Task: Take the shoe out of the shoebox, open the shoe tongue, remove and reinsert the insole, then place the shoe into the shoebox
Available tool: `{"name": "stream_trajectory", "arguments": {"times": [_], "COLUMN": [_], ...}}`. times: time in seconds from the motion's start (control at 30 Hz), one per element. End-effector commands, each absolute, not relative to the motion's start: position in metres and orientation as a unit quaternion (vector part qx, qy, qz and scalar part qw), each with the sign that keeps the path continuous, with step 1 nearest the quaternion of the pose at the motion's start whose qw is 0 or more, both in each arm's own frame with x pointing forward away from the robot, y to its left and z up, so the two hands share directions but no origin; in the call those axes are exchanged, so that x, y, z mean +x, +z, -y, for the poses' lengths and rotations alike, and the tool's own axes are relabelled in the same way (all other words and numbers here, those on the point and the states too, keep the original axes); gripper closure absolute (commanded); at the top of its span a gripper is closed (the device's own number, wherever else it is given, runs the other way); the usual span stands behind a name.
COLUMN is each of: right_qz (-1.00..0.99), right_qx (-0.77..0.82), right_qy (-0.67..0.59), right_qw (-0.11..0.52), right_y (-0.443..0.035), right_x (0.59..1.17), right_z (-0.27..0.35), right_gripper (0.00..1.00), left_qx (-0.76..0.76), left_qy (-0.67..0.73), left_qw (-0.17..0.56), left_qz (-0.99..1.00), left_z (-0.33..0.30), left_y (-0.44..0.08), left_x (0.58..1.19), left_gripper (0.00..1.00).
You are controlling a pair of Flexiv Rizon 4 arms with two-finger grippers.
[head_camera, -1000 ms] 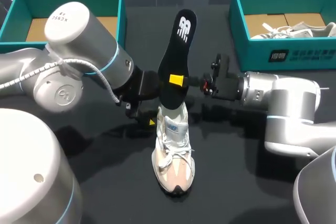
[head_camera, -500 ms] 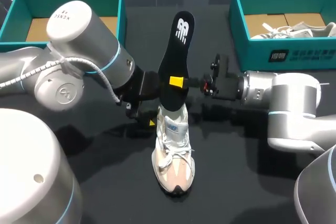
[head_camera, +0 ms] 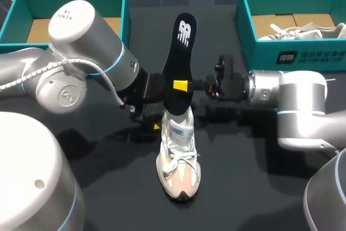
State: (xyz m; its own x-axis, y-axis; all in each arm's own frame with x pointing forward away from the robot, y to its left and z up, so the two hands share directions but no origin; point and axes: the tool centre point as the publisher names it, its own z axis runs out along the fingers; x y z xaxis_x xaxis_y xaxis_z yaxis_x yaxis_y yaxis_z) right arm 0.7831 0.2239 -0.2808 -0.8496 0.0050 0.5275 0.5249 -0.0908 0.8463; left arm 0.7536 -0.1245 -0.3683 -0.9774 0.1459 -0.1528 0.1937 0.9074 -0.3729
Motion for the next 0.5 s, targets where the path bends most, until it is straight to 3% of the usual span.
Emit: {"name": "stream_trajectory", "arguments": {"times": [0.03, 0.5], "right_qz": [0.652, 0.650], "right_qx": [-0.195, -0.184], "right_qy": [-0.707, -0.714], "right_qw": [0.192, 0.185], "right_y": [-0.2841, -0.2941], "right_x": [0.7876, 0.7900], "right_z": [-0.2276, -0.2242], "right_gripper": [1.00, 1.00], "left_qx": [0.088, 0.088], "left_qy": [-0.197, -0.197], "left_qw": [0.060, 0.060], "left_qz": [-0.975, -0.975], "left_z": [0.1251, 0.1251], "left_y": [-0.3691, -0.3691], "left_x": [0.7542, 0.7542], "left_gripper": [0.00, 0.00]}}
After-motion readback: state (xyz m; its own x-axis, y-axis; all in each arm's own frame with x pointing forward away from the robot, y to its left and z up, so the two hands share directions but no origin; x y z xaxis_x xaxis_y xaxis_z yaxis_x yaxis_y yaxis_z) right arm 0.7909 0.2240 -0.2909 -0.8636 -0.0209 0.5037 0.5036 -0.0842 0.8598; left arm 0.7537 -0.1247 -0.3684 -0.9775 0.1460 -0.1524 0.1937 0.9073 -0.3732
